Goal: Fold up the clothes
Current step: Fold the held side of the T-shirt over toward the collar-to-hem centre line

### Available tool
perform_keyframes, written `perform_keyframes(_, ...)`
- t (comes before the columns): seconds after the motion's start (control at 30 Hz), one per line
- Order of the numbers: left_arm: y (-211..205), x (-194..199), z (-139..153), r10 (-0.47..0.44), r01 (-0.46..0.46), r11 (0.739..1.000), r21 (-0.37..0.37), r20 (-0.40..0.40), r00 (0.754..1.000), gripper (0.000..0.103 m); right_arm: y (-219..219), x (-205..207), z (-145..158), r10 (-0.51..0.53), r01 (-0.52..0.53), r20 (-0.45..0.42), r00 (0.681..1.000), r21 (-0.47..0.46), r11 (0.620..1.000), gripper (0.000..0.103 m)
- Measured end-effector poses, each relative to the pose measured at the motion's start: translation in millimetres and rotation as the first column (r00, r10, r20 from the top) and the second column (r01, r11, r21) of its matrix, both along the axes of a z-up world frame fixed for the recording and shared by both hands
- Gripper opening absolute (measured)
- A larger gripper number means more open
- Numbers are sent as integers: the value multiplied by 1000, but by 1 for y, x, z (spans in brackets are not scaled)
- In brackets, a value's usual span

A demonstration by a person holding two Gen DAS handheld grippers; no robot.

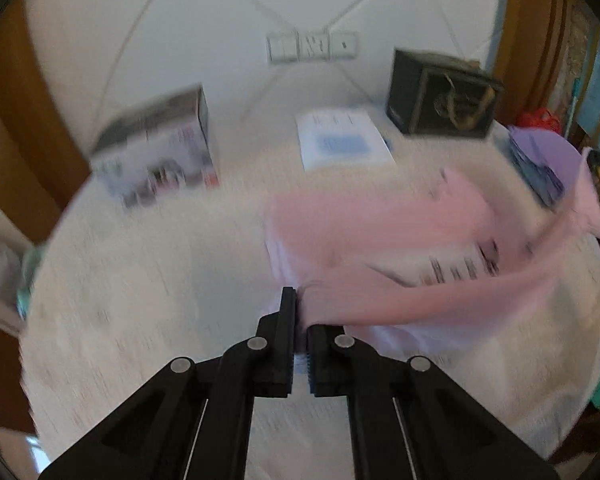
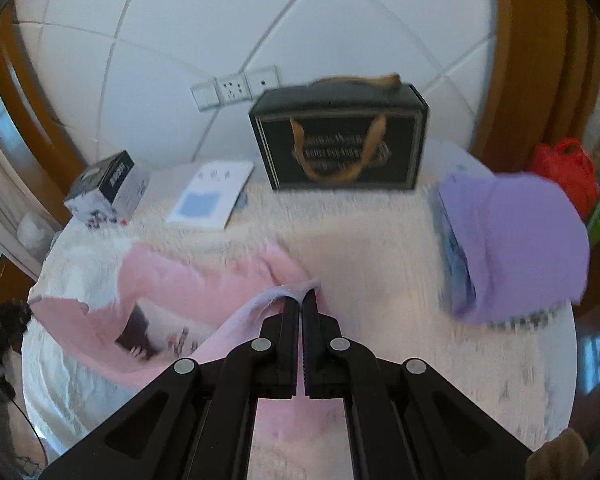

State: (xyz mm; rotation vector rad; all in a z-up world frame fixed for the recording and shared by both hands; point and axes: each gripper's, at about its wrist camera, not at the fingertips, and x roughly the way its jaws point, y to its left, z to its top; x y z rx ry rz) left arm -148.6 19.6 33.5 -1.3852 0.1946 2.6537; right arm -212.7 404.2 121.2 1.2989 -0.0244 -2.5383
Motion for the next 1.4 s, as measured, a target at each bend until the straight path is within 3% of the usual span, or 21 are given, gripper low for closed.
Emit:
perform_keyframes(0.1, 5, -65, -8, 23, -23, 1000, -20, 22, 1000, 5, -15, -53, -16, 13, -13, 21, 1000, 9, 1000, 1)
perform_keyframes(0.17, 6, -107, -23, 47, -46, 999, -22, 79, 996, 22, -26, -87, -34, 11, -12, 56, 998, 19, 1000, 7)
perform_keyframes(0.2, 7, -128, -32, 60, -57, 998, -23, 109, 992, 39, -31, -101, -44, 5, -7, 83, 997, 21, 1000, 29)
perform_keyframes(0.23, 4, -133, -36, 66, -65, 998, -14, 118, 991, 45, -33, -110, -53, -19, 16, 103, 994, 31, 999, 59)
perform_keyframes(0.27, 0, -136, -40, 72, -72, 997, -2, 121, 990, 45, -33, -112, -58, -32, 29, 104, 994, 32, 999, 67)
perform_keyframes(0.33, -8, -132, -47, 70, -73, 997, 24, 123, 990, 51, -26, -102, -61, -43, 42, 98, 994, 14, 999, 67)
perform_keyframes(0.5, -14, -79, -81, 32, -31, 999, -4, 146, 989, 55, 10, -39, -77, -80, 83, 135, 988, -15, 996, 68)
perform_keyframes(0.63, -16, -48, -120, 32, -34, 999, 8, 202, 979, 55, 30, 18, -119, -102, 118, 238, 966, -54, 992, 68)
perform_keyframes(0.8, -10, -38, -145, 45, -62, 995, 81, 199, 979, 55, 25, 62, -164, -87, 102, 327, 941, -29, 994, 69)
perform_keyframes(0.87, -1, -40, -150, 20, -42, 993, 106, 202, 979, 55, 18, 71, -175, -62, 87, 347, 936, -57, 995, 76)
perform_keyframes(0.93, 7, -45, -160, 17, -35, 997, 72, 229, 973, 52, 8, 73, -182, -42, 65, 336, 941, -58, 996, 84)
perform_keyframes(0.97, 11, -46, -162, 23, -34, 998, 44, 230, 973, 48, 1, 71, -185, -36, 52, 325, 945, -41, 998, 84)
perform_keyframes(1.0, 14, -46, -163, 30, -34, 999, 13, 227, 973, 21, -6, 68, -189, -30, 39, 315, 949, -25, 999, 82)
perform_keyframes(1.03, 15, -46, -162, 29, -34, 999, 16, 238, 971, 4, -17, 63, -196, -14, 9, 324, 946, 17, 1000, 53)
perform_keyframes(1.1, 9, -43, -156, 52, -62, 997, 39, 236, 970, 4, -30, 57, -206, -24, -15, 348, 937, 109, 994, 12)
perform_keyframes(1.2, -9, -31, -139, 92, -106, 992, 61, 206, 974, 4, -42, 61, -192, -36, -25, 297, 954, 199, 980, 9)
perform_keyframes(1.3, -30, -6, -119, 118, -135, 987, 82, 181, 976, 4, -42, 83, -159, -28, -23, 244, 969, 206, 978, 9)
perform_keyframes(1.4, -52, 26, -118, 143, -157, 986, 59, 200, 969, 4, -39, 114, -155, -13, -46, 301, 954, 186, 982, 9)
